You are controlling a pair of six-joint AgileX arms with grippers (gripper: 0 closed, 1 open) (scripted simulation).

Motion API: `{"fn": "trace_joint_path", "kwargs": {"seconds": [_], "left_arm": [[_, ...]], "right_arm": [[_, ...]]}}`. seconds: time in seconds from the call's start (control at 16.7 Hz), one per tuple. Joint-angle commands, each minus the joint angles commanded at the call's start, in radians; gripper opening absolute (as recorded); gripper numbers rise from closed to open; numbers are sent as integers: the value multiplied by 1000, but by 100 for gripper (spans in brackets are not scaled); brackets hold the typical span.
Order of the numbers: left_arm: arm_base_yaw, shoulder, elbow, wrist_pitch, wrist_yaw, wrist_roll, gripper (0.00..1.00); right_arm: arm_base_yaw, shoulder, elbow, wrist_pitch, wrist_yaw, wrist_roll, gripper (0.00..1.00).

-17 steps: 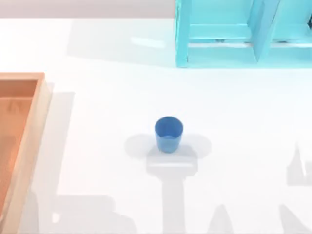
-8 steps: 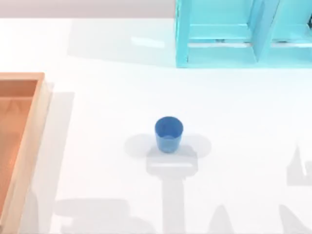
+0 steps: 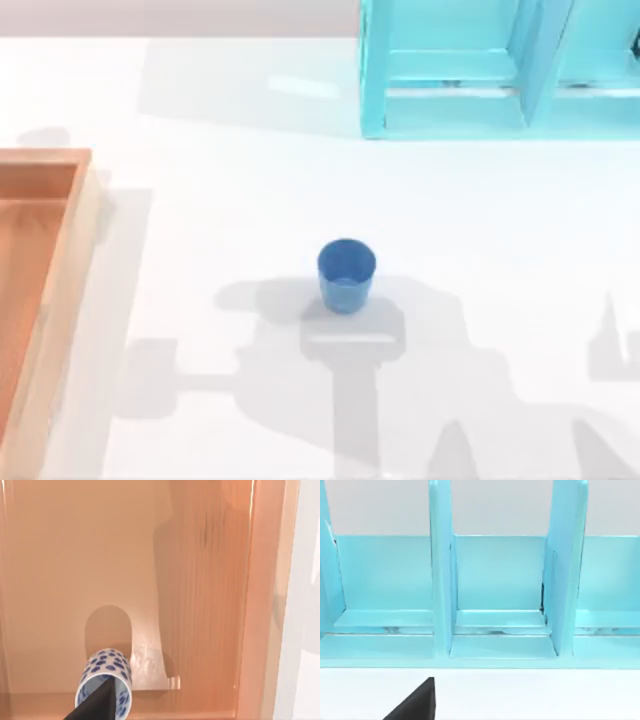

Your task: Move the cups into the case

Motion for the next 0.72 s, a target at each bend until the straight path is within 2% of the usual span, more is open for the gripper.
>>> {"fn": "trace_joint_path", "kwargs": {"seconds": [0.48, 0.72], "left_arm": [[-548, 551, 521, -141, -44, -529, 100], [-771, 738, 747, -156, -61, -752, 100]], "right_arm": [[0, 0, 0, 0, 0, 0, 100], [0, 0, 0, 0, 0, 0, 100]]}}
